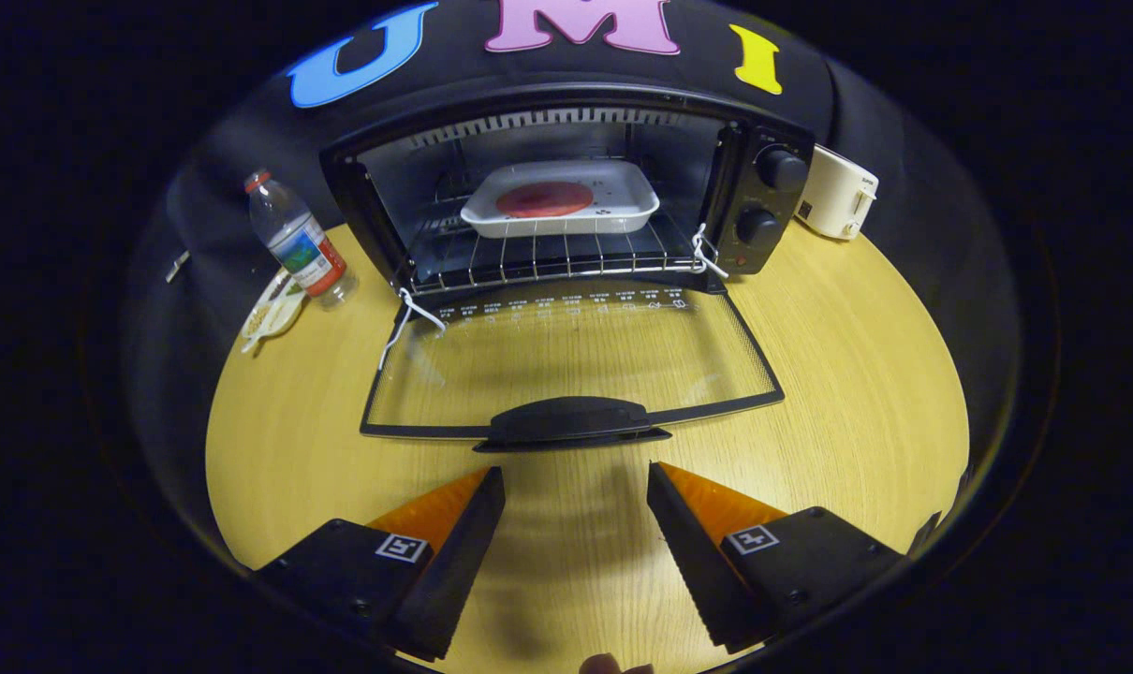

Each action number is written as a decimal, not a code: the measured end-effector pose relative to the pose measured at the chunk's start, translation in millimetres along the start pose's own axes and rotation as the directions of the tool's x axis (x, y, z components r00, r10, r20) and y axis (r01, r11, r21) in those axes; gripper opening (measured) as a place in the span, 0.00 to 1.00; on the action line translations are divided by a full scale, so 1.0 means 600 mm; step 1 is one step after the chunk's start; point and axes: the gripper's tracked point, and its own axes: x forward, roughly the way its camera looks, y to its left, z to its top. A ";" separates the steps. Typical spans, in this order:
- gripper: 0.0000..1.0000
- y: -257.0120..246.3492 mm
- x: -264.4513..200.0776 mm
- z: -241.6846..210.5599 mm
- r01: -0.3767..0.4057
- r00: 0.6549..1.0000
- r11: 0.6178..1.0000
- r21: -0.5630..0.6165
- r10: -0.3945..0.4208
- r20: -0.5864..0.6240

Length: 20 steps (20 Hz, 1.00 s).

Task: Open the toaster oven, put the food inside, and close the toaster oven door.

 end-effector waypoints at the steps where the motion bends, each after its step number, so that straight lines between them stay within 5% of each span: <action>1: 0.99 -0.003 0.009 -0.005 0.012 1.000 1.000 -0.009 -0.012 -0.011; 12: 0.99 0.000 0.039 0.009 0.019 0.998 1.000 0.003 -0.019 -0.067; 20: 0.99 -0.002 -0.011 0.030 -0.016 1.000 1.000 -0.004 0.016 0.012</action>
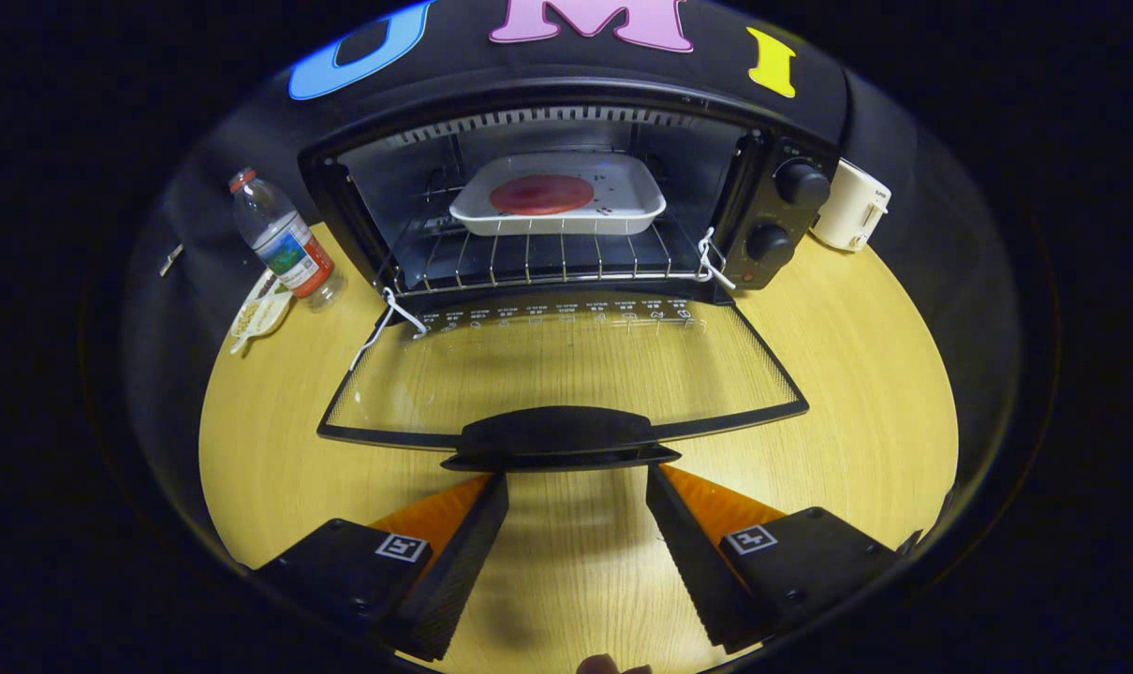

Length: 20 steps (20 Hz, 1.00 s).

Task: Open the toaster oven, put the food inside, and close the toaster oven door.

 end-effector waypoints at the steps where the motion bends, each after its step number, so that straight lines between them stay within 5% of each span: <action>1: 0.99 -0.001 -0.007 0.005 -0.007 1.000 1.000 -0.001 0.007 0.016; 11: 0.99 -0.002 -0.107 0.106 -0.067 0.975 0.995 0.079 0.048 0.216; 20: 0.99 -0.055 -0.241 0.172 -0.102 0.913 0.990 0.094 0.056 0.404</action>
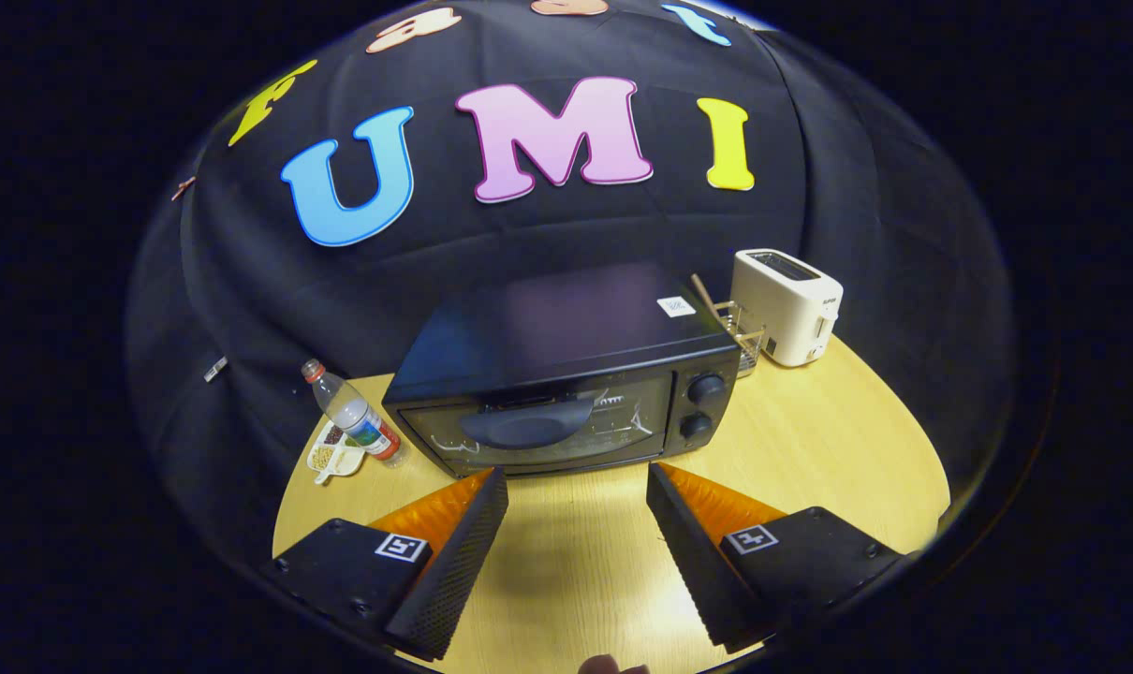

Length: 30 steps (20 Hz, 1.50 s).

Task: Open the toaster oven, put the food inside, and close the toaster oven door.

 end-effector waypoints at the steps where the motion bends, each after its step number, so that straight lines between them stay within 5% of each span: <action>1: 0.99 -0.008 -0.011 0.015 -0.002 1.000 1.000 -0.005 0.002 0.019; 16: 0.99 -0.102 -0.254 0.256 -0.003 0.919 0.996 -0.090 0.038 0.391; 21: 0.98 -0.121 -0.326 0.290 0.018 0.877 0.993 -0.120 0.042 0.478; 30: 0.98 -0.137 -0.401 0.286 0.010 0.854 0.993 -0.118 0.053 0.517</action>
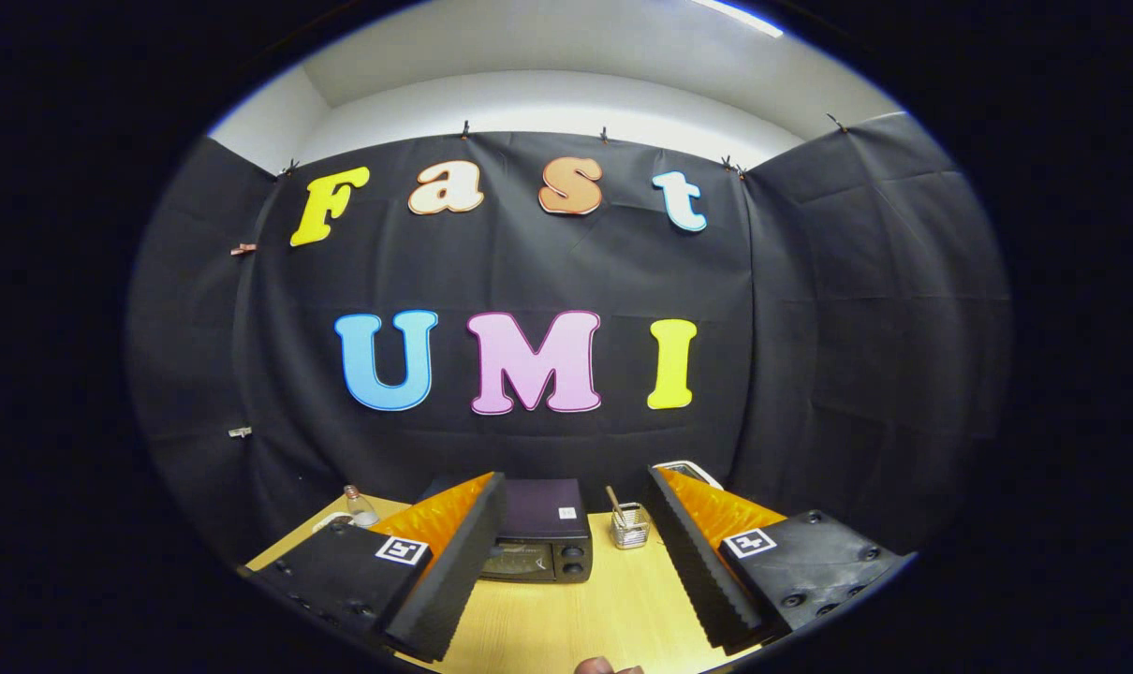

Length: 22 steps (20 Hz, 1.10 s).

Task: Open the toaster oven, put the food inside, and close the toaster oven door.

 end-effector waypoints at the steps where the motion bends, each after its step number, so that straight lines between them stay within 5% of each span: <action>1: 0.98 -0.003 -0.003 -0.002 0.001 1.000 1.000 -0.005 -0.001 -0.001; 22: 0.98 0.008 0.000 -0.007 -0.021 1.000 1.000 -0.008 0.021 -0.010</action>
